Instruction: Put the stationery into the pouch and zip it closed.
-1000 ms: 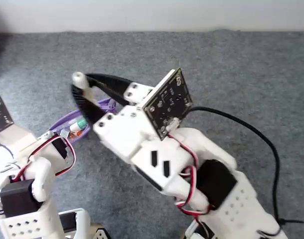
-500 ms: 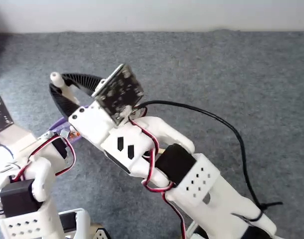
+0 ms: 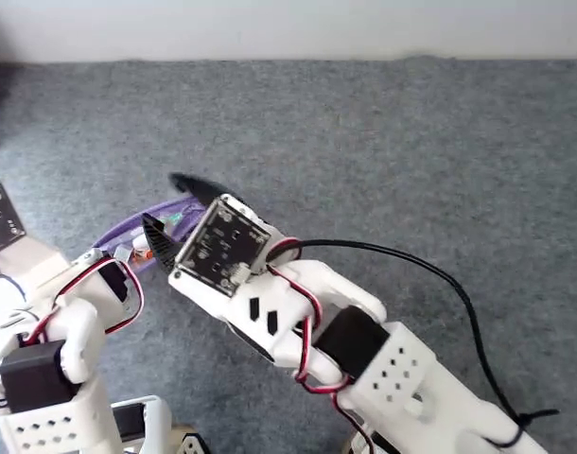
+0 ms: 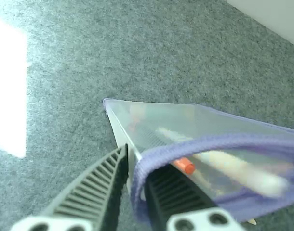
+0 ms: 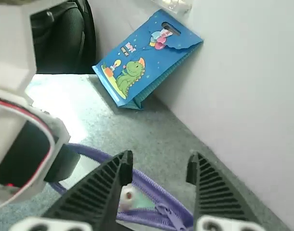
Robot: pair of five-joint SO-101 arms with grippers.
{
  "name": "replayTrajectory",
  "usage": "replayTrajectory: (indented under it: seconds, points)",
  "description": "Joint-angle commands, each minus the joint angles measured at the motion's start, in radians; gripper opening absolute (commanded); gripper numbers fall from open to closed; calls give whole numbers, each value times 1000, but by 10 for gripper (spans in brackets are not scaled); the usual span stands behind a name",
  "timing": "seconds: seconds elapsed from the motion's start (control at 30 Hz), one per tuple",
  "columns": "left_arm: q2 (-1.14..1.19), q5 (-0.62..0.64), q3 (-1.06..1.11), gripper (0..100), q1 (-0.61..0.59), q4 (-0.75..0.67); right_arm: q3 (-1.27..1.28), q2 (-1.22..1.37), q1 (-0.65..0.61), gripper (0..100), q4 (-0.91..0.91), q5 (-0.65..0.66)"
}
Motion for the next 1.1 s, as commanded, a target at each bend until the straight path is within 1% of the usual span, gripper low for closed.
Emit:
replayTrajectory:
  seconds: [0.0, 0.07, 0.17, 0.27, 0.33, 0.4, 0.47, 0.53, 0.6, 0.67, 0.83, 0.93, 1.07]
  points:
    - [3, 11, -4, 13, -5, -23, -49, -65, 24, 234, 79, 12]
    - [3, 11, -4, 13, -5, -23, -75, -81, 73, 210, 133, -3]
    - [3, 11, -4, 13, -5, -23, -117, -87, 179, 180, 225, -104]
    - [3, 11, -4, 13, -5, -23, -129, -87, 289, 164, 378, -209]
    - [3, 11, -4, 13, -5, -23, -117, -85, 348, 164, 499, -253]
    - [3, 11, -2, 13, -3, -23, -72, -85, 387, 164, 595, -267]
    - [3, 11, -2, 13, -2, -23, -5, -85, 407, 165, 650, -264]
    - [3, 11, -2, 13, 0, -23, 74, -85, 410, 165, 667, -244]
    - [3, 11, -2, 13, 0, -23, 150, -85, 404, 165, 665, -193]
    - [3, 11, -2, 13, 0, -23, 221, -85, 394, 165, 639, -166]
    - [3, 11, -2, 13, -2, -23, 370, -39, 384, 165, 567, -157]
    - [3, 11, -2, 13, -3, -21, 376, 59, 390, 165, 526, -157]
    - [3, 11, -2, 13, -3, -20, 308, 220, 390, 165, 509, -157]
